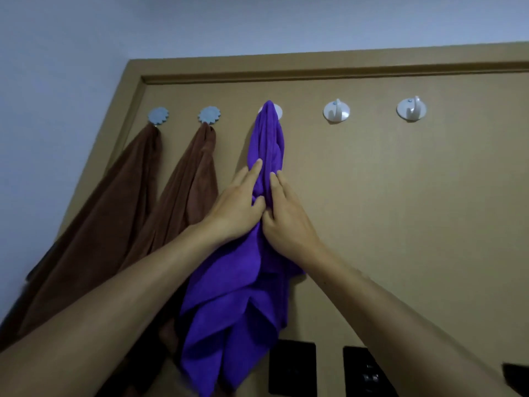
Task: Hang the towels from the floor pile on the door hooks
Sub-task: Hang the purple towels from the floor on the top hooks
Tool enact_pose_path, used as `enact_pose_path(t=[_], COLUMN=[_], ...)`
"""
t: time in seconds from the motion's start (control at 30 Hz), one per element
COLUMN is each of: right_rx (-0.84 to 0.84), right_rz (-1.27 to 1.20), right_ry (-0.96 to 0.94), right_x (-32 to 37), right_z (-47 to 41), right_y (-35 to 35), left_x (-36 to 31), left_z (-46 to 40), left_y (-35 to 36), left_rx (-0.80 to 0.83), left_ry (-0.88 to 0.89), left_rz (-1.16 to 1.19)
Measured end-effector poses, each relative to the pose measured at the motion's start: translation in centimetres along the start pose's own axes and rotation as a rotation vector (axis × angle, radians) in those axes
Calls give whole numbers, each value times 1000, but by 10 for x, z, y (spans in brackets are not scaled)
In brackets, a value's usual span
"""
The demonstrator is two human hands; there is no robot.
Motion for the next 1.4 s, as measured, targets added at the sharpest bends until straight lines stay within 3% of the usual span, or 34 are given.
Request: enact_pose_path(t=[0.2,0.4,0.53,0.73,0.93,1.2,1.4], right_rx=[144,440,619,705,856,1171,1377], right_rz=[10,10,41,160,372,489,491], right_ry=[10,37,65,302,487,855,1191], right_x=[18,30,38,31,48,74,105], right_z=[86,161,203,287,442,683,857], right_y=[4,-11,-36,-73,-120,-263,-400], left_x=[-15,-41,-72,-133,-188,-339,-478], left_z=[96,176,211,271,389,550,661], left_y=[22,42,52,65,85,141,178], left_rx=[135,460,732,820,927,1148,1425], left_ry=[-173,-351,-364,-389,-393,-287,-143], left_rz=[-183,-380,-357,-188,-94,168,285])
Point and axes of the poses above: each hand's wrist, its own z-axis away from the middle knuckle, its own y-axis out of the palm, x = y × z, the point moved 5 cm from there along -z, towards the middle knuckle, and after that the axes turned 13 degrees about z, right-handed, at the moved point
